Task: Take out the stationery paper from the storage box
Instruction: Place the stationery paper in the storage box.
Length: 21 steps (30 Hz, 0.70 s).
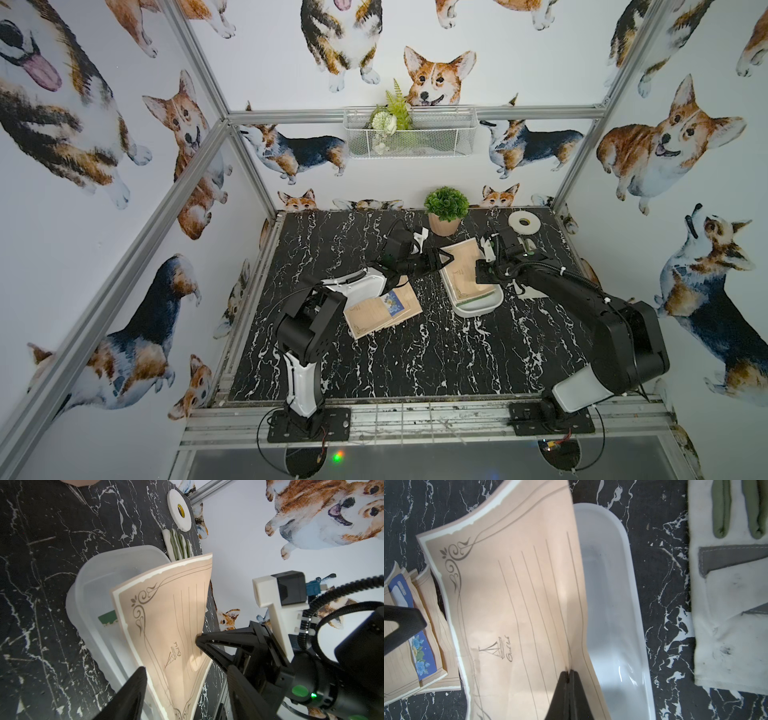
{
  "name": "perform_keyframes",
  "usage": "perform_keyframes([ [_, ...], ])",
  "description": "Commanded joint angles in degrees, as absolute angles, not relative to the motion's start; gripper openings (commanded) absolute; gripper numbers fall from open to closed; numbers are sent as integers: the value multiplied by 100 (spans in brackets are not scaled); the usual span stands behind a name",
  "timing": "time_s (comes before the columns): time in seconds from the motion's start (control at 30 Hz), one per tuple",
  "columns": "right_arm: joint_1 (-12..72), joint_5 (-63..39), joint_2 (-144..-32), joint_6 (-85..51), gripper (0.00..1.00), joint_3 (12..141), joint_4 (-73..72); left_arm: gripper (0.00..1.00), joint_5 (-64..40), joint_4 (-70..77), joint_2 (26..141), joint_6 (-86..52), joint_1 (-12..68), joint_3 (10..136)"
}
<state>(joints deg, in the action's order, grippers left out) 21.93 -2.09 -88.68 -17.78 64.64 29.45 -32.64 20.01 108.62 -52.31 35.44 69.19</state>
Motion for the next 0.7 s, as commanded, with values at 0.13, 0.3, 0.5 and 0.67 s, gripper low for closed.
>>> perform_keyframes([
  [0.13, 2162, -253, -8904, -1714, 0, 6531, 3036, 65, -3276, 1853, 10918, -5122, 3564, 7000],
  [0.3, 2162, -264, -8871, -1697, 0, 6574, 3087, 65, -3253, 1838, 11022, -5120, 3603, 7047],
  [0.5, 2162, -308, -8832, -1690, 0, 6574, 3101, 65, -3250, 1852, 11152, -5115, 3647, 7115],
  [0.67, 2162, -346, -8851, -1679, 0, 6574, 3111, 61, -3234, 1899, 11264, -5133, 3690, 7212],
])
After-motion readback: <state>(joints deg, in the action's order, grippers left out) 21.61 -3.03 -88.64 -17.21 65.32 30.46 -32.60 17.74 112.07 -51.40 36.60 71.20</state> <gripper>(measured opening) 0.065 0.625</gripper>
